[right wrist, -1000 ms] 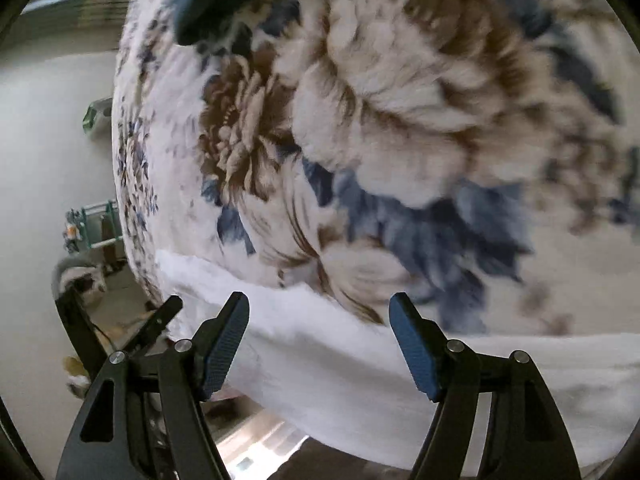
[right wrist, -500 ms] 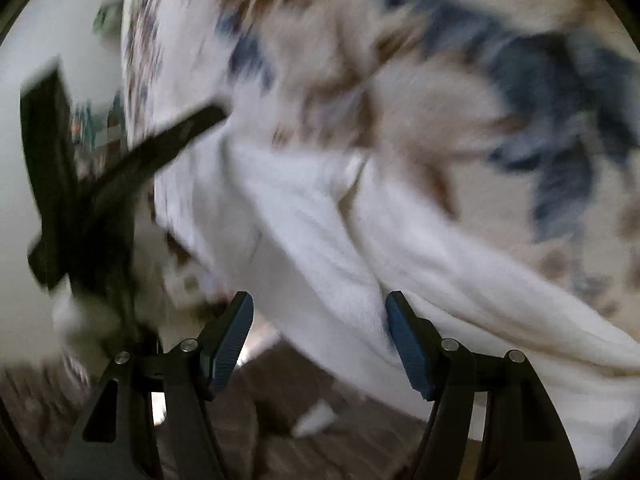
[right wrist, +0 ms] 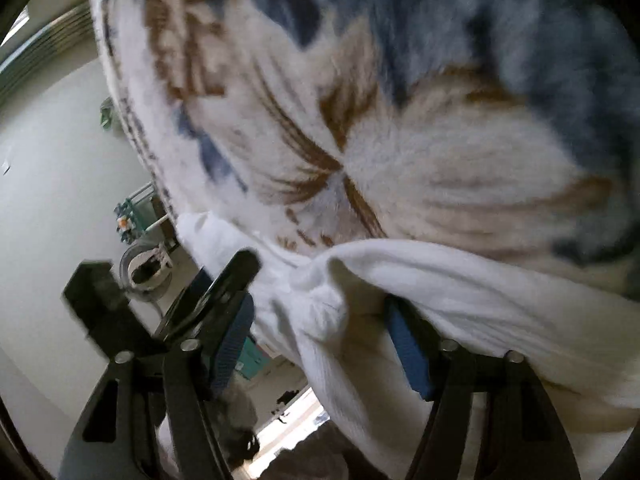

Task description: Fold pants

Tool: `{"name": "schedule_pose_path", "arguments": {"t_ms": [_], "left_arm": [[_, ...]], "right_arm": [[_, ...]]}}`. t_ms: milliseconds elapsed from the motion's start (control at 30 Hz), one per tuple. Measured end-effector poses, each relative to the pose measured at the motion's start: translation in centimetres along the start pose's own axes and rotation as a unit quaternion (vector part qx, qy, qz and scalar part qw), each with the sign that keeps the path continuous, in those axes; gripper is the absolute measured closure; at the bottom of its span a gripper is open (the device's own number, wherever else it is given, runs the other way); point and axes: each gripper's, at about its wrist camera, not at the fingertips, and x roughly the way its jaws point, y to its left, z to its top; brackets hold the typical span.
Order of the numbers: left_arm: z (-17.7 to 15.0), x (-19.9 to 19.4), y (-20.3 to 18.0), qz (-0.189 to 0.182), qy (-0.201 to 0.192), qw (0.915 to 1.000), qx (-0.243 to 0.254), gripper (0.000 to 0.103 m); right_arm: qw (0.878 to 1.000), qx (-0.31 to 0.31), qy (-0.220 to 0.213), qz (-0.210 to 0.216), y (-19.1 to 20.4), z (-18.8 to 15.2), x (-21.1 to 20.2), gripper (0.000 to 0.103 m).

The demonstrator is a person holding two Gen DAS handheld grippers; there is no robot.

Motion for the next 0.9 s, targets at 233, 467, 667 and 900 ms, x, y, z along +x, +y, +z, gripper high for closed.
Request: {"name": "schedule_pose_path", "arguments": {"t_ms": [233, 467, 667, 900], "left_arm": [[-2.0, -3.7, 2.5, -0.023, -0.052, 0.9978, -0.034, 0.007], [-2.5, 0.0, 2.8, -0.007, -0.005, 0.9994, -0.033, 0.007], [-2.6, -0.1, 0.9, 0.006, 0.001, 0.9999, -0.01, 0.007], [-1.1, -2.0, -3.1, -0.032, -0.012, 0.9994, 0.001, 0.007]], "right_arm": [[0.989, -0.062, -0.126, -0.048, 5.0, -0.4, -7.4, 0.089], [0.988, -0.042, -0.087, -0.124, 5.0, 3.6, -5.6, 0.091], [0.973, -0.072, -0.096, -0.196, 5.7, 5.3, -7.6, 0.088], [0.937, -0.165, -0.095, -0.294, 7.4, -1.3, -12.5, 0.038]]}}
